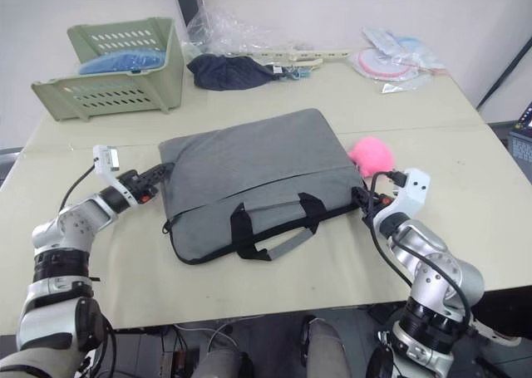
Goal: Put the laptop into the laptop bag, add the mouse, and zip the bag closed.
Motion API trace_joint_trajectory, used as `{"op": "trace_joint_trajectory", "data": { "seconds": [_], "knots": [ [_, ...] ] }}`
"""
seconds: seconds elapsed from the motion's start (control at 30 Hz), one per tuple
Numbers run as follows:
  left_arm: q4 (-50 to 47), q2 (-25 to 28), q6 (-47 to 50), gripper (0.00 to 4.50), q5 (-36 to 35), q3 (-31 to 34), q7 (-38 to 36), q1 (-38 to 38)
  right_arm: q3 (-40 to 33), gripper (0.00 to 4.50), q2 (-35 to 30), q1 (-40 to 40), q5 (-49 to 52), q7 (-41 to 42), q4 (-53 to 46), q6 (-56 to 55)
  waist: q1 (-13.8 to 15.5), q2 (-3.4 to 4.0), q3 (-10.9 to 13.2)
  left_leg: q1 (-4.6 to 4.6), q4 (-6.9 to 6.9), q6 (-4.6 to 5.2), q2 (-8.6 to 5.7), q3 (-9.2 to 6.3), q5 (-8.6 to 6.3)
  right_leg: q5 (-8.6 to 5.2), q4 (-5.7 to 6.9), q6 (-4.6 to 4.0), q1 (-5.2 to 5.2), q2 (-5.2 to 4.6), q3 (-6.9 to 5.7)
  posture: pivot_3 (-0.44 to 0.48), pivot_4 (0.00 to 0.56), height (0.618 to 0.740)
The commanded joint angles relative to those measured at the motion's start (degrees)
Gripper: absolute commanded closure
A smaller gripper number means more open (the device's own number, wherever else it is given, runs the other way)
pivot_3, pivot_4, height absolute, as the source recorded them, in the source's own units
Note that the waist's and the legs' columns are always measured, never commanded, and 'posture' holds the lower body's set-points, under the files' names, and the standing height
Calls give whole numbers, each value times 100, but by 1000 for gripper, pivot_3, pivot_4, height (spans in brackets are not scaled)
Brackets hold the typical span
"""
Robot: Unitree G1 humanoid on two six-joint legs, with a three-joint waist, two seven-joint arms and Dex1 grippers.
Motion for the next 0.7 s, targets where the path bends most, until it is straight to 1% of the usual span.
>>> {"op": "trace_joint_trajectory", "data": {
  "seconds": [0.03, 0.3, 0.5, 0.7],
  "knots": [
    [179, -6, 50, 4500, 221, -212, 30, 27, 22, 4452, 12, 144, 51, -203, -91, -3, 0, -3, -2, 0, 0, 0, 0, 0, 0, 0, 0, 0, 0, 0, 0, 0, 150, 740],
    [660, 29, -230, 4500, 439, -405, -174, -297, 9, 4452, 27, 362, 209, -316, -404, 147, 21, -17, -15, -1, 0, 0, -1, -2, 0, 0, -1, 0, 2, 0, -1, 0, 150, 740],
    [1967, -55, -1000, 4500, 916, -694, -571, -1309, -76, 4452, 224, 746, 552, -560, -1091, 571, 84, -26, -21, -3, 0, 0, -4, -5, 0, 0, -3, 0, 3, 0, -5, 0, 150, 740],
    [2882, -215, -1574, 4500, 1261, -852, -836, -1983, -116, 4452, 428, 1049, 855, -786, -1684, 934, 92, -31, -23, -4, -5, 1, -6, -5, 0, 0, -7, 0, 3, 0, -9, 0, 150, 740]
  ]
}}
